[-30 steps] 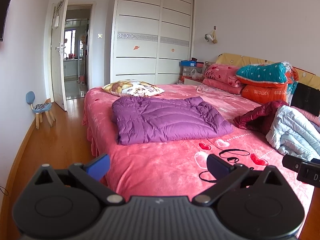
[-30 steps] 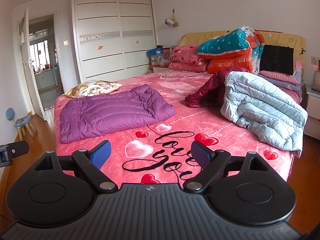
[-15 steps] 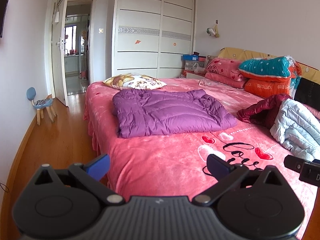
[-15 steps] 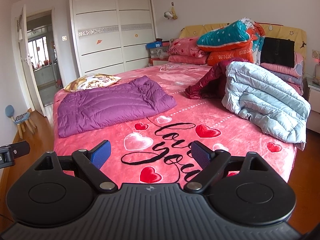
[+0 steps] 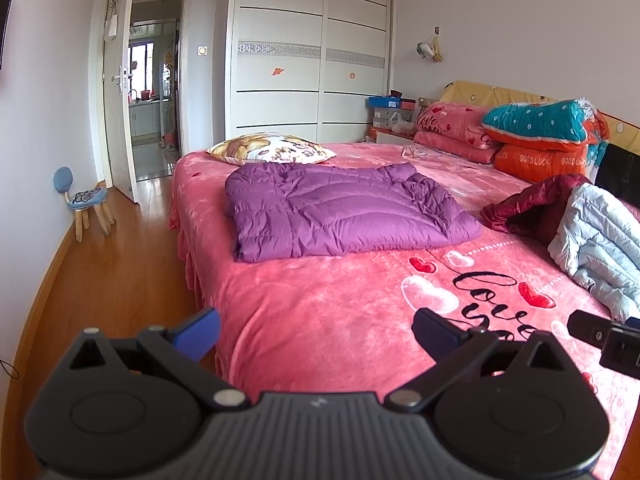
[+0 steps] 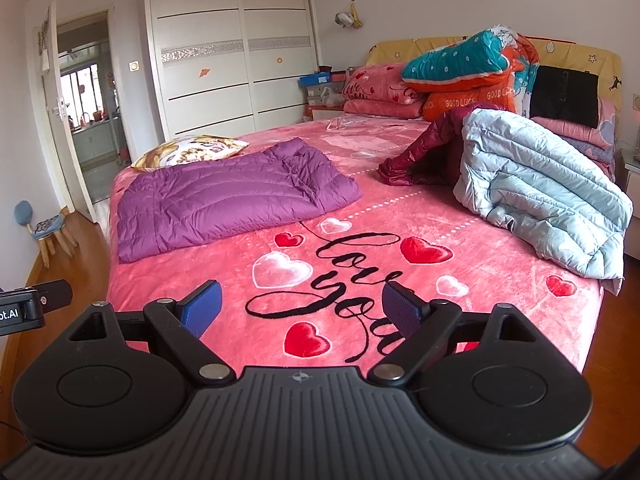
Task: Fold large clothes
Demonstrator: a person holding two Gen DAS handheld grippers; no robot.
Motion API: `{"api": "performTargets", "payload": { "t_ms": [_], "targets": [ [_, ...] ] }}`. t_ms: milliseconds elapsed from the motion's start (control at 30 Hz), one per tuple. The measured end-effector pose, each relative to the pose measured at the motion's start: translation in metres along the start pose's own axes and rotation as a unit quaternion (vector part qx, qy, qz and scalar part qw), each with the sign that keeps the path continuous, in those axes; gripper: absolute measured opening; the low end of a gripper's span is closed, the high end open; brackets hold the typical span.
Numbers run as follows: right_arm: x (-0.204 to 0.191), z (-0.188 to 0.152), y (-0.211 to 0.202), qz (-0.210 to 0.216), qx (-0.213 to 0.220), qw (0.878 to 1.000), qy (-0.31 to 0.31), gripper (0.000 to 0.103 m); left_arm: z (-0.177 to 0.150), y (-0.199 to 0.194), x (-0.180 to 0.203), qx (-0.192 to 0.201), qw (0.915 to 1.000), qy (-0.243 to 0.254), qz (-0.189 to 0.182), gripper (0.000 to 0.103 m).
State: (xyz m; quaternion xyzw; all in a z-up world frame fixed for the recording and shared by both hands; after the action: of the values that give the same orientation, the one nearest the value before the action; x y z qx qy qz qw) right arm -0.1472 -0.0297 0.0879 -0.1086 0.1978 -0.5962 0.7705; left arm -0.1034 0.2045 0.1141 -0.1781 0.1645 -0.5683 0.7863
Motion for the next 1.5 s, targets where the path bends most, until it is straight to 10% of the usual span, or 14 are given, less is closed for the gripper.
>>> {"api": "performTargets", "payload": {
  "t_ms": [1500],
  "targets": [
    [0.021,-0.011,0.010,0.005,-0.018,1.000,0.016,0.103,-0.013,0.014,0.028,-0.014,0.9993,0.036,0.004,0.102]
  ]
}}
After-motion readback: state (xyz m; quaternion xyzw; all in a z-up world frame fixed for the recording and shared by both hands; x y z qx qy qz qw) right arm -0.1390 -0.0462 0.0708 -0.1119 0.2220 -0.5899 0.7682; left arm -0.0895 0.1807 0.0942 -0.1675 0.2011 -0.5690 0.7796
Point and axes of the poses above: each gripper's, at about its wrist camera, not at the fingertips, and y roughly the way its jaws point, x to its right, z to its top, the point moved 8 cm from there along y, roughly the way its jaws point, and after that the axes turned 10 degrees about z, right-handed, at the moved point
